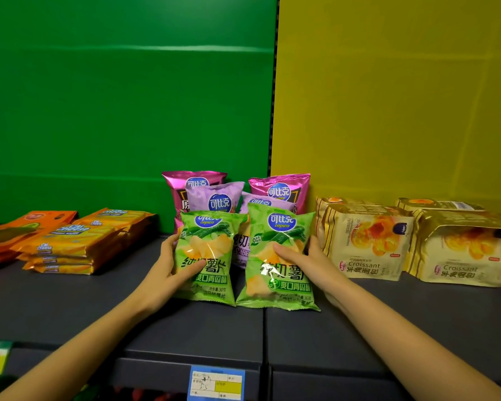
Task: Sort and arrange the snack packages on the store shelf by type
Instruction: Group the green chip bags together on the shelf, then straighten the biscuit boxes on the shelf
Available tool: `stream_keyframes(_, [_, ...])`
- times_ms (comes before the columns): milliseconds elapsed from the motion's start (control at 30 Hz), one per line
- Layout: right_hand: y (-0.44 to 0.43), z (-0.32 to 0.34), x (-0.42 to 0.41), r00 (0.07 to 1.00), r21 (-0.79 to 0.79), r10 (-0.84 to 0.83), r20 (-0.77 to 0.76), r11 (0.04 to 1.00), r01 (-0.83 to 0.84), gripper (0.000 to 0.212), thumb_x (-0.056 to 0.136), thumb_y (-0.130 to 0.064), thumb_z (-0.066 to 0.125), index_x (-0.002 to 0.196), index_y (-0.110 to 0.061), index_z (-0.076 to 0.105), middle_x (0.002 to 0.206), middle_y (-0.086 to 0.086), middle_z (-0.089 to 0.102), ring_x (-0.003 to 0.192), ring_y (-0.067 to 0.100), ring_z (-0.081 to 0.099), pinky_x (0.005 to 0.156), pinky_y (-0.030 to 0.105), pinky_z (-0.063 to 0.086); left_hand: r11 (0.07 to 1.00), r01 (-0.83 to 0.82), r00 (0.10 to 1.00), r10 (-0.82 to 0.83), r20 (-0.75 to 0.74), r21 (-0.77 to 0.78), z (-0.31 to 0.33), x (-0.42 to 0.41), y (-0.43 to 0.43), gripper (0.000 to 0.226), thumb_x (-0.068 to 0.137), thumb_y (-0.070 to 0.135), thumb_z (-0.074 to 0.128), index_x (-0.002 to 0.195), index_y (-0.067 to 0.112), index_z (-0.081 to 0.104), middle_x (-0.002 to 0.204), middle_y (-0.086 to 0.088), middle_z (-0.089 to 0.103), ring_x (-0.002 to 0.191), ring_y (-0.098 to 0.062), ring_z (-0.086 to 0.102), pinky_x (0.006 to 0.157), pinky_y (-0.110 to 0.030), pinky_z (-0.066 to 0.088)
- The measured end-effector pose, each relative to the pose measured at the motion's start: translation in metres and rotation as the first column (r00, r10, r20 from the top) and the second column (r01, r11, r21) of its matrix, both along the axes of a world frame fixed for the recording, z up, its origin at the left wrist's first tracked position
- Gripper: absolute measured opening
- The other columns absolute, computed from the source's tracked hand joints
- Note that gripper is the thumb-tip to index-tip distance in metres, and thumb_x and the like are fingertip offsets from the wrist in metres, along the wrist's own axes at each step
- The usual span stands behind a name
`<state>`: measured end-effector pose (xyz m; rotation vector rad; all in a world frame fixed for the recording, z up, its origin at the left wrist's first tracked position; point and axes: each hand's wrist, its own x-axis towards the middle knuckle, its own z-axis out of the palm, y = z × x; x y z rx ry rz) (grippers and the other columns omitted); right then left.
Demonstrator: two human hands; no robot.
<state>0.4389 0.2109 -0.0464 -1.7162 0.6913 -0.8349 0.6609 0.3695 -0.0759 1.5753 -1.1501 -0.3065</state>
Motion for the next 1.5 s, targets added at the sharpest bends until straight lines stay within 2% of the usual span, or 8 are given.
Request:
stream_keyframes(167, [0.001, 0.004, 0.001, 0.997, -0.016, -0.036, 0.061, 0.999, 0.037, 0.089, 0.077, -0.036, 0.071, 0.146, -0.017, 0.018, 0.094, -0.034, 0.031, 0.114, 0.011, 0.045, 0.096, 0.028, 0.039, 1.0, -0.012, 1.0, 0.012, -0.007, -0.025, 0.004, -0.005, 0.003, 0.092, 0.067, 0.049, 0.072, 0.139, 0.02, 0.022, 0.112, 0.026, 0.048, 0.09, 0.018, 0.058, 0.069, -0.002, 0.047])
stream_keyframes(367, [-0.004, 0.003, -0.005, 0.998, -0.017, -0.017, 0.068, 1.0, 0.018, 0.094, 0.075, -0.039, 0.073, 0.146, -0.03, 0.012, 0.139, -0.01, 0.041, 0.127, 0.013, 0.044, 0.109, 0.038, 0.037, 1.0, -0.02, 0.999, 0.02, -0.031, 0.005, 0.005, -0.004, 0.005, 0.107, 0.041, 0.077, 0.067, 0.129, 0.029, 0.028, 0.111, 0.024, 0.053, 0.091, 0.017, 0.059, 0.071, -0.004, 0.047])
stream_keyframes(533, [0.002, 0.009, -0.021, 0.992, -0.217, -0.128, -0.01, 0.968, 0.123, 0.117, 0.049, -0.077, 0.067, 0.144, -0.028, 0.021, 0.148, -0.003, 0.037, 0.136, 0.016, 0.037, 0.112, 0.045, 0.033, 0.994, -0.105, 0.994, 0.105, 0.017, 0.025, 0.011, -0.006, 0.011, 0.09, 0.053, 0.075, 0.058, 0.125, 0.027, 0.034, 0.113, 0.014, 0.054, 0.105, -0.004, 0.055, 0.098, -0.031, 0.044])
stream_keyframes(600, [0.008, 0.014, -0.027, 0.975, -0.388, -0.222, -0.011, 0.9, 0.2, 0.099, 0.068, -0.061, 0.067, 0.146, -0.018, 0.023, 0.151, 0.0, 0.031, 0.139, 0.016, 0.029, 0.115, 0.038, 0.025, 0.977, -0.214, 0.964, 0.21, 0.161, 0.01, 0.016, -0.009, 0.019, 0.072, 0.074, 0.061, 0.055, 0.13, 0.019, 0.039, 0.12, 0.005, 0.052, 0.108, -0.011, 0.052, 0.102, -0.035, 0.041])
stream_keyframes(767, [0.024, 0.025, -0.032, 0.966, -0.771, -0.258, 0.029, 0.609, 0.185, 0.042, 0.086, -0.039, 0.054, 0.123, -0.018, 0.051, 0.121, -0.008, 0.05, 0.116, 0.007, 0.04, 0.085, 0.003, 0.022, 0.884, -0.459, 0.683, 0.417, 0.6, -0.092, 0.028, -0.007, 0.055, 0.035, 0.092, 0.034, 0.052, 0.119, 0.013, 0.055, 0.113, -0.002, 0.062, 0.103, -0.02, 0.058, 0.085, -0.037, 0.047])
stream_keyframes(900, [0.044, 0.029, -0.015, 0.984, -0.846, -0.151, -0.098, 0.533, -0.002, 0.025, 0.089, -0.029, 0.056, 0.112, -0.022, 0.06, 0.108, -0.016, 0.053, 0.11, 0.006, 0.047, 0.081, 0.009, 0.028, 0.824, -0.561, 0.498, 0.41, 0.764, -0.077, 0.032, -0.007, 0.101, 0.032, 0.083, 0.039, 0.047, 0.095, 0.016, 0.066, 0.092, -0.001, 0.07, 0.084, -0.022, 0.065, 0.065, -0.032, 0.047])
stream_keyframes(1233, [0.105, 0.026, 0.057, 0.961, -0.838, 0.018, -0.276, 0.485, -0.25, 0.018, 0.09, -0.032, 0.053, 0.104, -0.028, 0.062, 0.106, -0.015, 0.061, 0.105, 0.008, 0.054, 0.086, 0.029, 0.043, 0.655, -0.756, 0.409, 0.475, 0.779, -0.002, 0.016, 0.023, 0.218, 0.015, 0.087, 0.031, 0.059, 0.087, 0.017, 0.065, 0.08, 0.006, 0.062, 0.082, -0.021, 0.064, 0.052, -0.021, 0.031])
stream_keyframes(1500, [0.162, 0.018, 0.144, 0.931, -0.764, 0.061, -0.361, 0.553, -0.333, 0.016, 0.086, -0.027, 0.058, 0.1, -0.024, 0.065, 0.1, -0.008, 0.067, 0.097, 0.011, 0.061, 0.086, 0.032, 0.048, 0.688, -0.726, 0.448, 0.487, 0.75, -0.013, 0.002, 0.093, 0.286, 0.044, 0.078, 0.051, 0.037, 0.087, 0.018, 0.065, 0.081, 0.006, 0.064, 0.079, -0.016, 0.061, 0.054, -0.011, 0.03])
